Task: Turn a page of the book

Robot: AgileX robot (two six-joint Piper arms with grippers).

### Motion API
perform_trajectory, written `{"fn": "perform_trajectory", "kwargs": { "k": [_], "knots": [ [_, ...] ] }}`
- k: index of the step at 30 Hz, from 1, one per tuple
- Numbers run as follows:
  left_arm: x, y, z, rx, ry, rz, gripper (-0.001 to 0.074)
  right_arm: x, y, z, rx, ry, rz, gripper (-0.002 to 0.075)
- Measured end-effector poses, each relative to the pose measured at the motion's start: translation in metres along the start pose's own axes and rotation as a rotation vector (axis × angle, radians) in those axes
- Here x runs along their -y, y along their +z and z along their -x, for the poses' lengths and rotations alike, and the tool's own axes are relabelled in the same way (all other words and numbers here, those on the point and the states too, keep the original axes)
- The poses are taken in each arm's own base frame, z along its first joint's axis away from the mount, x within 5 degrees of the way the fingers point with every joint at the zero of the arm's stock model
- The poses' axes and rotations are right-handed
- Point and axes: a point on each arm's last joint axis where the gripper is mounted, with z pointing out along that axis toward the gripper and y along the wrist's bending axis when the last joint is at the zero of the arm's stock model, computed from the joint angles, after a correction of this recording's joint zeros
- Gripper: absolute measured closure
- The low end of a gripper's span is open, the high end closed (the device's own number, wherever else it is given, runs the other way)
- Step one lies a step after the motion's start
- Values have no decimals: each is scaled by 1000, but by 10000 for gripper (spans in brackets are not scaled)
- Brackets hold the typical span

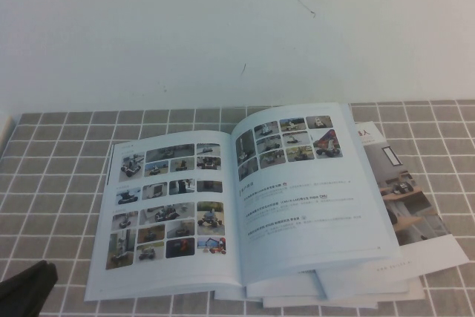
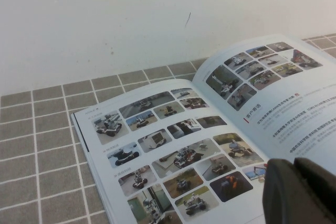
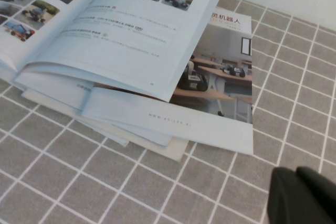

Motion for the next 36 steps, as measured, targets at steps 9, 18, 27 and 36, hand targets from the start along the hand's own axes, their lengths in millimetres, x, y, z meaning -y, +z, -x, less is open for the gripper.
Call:
{"fn": "perform_trajectory", "kwargs": {
  "k": [9, 18, 27, 36],
  "knots": [
    [0, 0, 0, 2, 6, 0, 737, -1, 0, 0, 7, 7, 7, 727],
    [0, 0, 0, 2, 6, 0, 737, -1, 0, 1, 9, 10, 11, 727],
    [-10, -8, -12, -6, -11, 107, 737, -1, -1, 1, 11, 12, 12, 727],
    [-23, -14, -63, -5, -123, 268, 737, -1, -1, 1, 11, 15, 16, 727]
  ]
}}
